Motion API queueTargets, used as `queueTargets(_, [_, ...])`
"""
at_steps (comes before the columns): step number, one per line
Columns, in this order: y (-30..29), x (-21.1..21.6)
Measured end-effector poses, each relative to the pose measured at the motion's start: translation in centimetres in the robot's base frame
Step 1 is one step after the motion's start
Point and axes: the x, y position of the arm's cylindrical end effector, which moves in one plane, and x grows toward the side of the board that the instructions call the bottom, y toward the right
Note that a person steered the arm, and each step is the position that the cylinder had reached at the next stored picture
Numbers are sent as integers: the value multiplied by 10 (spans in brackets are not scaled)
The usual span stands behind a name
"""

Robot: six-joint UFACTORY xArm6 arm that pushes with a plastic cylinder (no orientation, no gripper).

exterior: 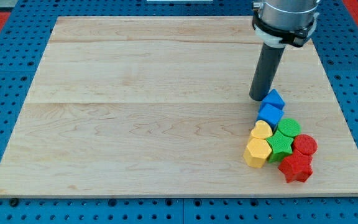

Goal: Slide blue triangle closer to the blue cube

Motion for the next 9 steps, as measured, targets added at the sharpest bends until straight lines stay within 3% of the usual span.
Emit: queueTargets(9, [41, -3])
